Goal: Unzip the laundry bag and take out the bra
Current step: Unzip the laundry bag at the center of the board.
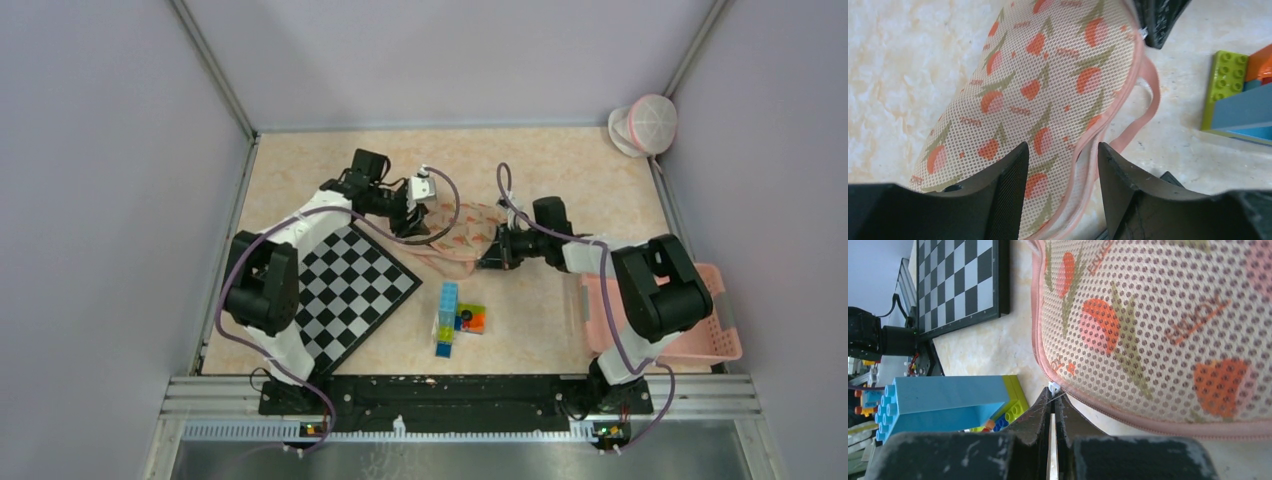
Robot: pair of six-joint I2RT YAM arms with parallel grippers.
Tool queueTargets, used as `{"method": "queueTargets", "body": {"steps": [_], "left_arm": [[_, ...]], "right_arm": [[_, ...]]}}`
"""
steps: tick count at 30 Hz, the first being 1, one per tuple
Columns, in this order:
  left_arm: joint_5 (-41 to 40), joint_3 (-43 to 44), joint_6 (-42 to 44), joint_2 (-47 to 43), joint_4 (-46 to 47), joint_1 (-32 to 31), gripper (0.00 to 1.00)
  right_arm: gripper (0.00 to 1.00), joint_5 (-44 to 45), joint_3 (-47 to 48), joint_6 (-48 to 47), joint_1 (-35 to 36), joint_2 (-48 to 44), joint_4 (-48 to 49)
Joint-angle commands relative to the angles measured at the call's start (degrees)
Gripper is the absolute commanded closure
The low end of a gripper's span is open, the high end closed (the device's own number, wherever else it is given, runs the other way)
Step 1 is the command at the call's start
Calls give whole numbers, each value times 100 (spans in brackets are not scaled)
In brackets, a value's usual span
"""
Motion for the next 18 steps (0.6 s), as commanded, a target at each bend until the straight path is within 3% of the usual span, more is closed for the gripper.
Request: {"method": "queueTargets", "body": {"steps": [1, 9, 18], "left_arm": [[319, -512, 755, -513, 277, -253, 41], [-233, -850, 1247, -392, 856, -1100, 43], [-777, -823, 1619, 70, 1017, -1513, 49]], "right_arm": [[100, -178, 305, -20, 199, 46, 260], [100, -197, 455, 107, 367, 170, 443], [100, -174, 525, 215, 462, 228, 574]]}}
